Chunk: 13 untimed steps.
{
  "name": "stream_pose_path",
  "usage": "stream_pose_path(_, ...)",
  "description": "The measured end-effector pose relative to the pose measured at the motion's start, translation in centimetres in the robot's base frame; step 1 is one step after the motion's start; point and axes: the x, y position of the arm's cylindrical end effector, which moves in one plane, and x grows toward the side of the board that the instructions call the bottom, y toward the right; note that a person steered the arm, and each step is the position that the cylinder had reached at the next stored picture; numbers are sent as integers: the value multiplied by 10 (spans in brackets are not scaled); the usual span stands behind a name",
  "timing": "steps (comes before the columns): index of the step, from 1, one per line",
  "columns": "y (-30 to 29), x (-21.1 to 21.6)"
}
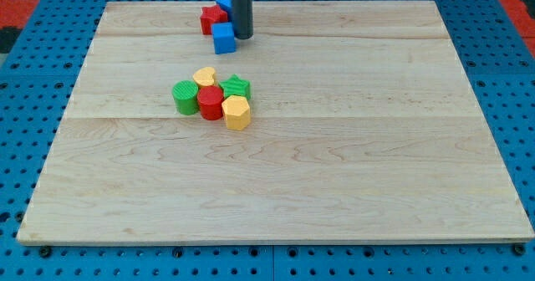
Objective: Place the blue cube to the top of the green circle
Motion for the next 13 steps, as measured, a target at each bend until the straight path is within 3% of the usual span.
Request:
stream_pose_path(2,-89,38)
stream_pose_path(3,-105,47)
stream_pose_path(4,-95,30)
stream_pose_path(5,-76,-14)
stream_pose_path(7,-119,19)
stream_pose_path(9,-184,12)
stream_pose_path(10,-221,49)
stream_pose_path(11,-161,60)
stream_pose_path(13,-135,39)
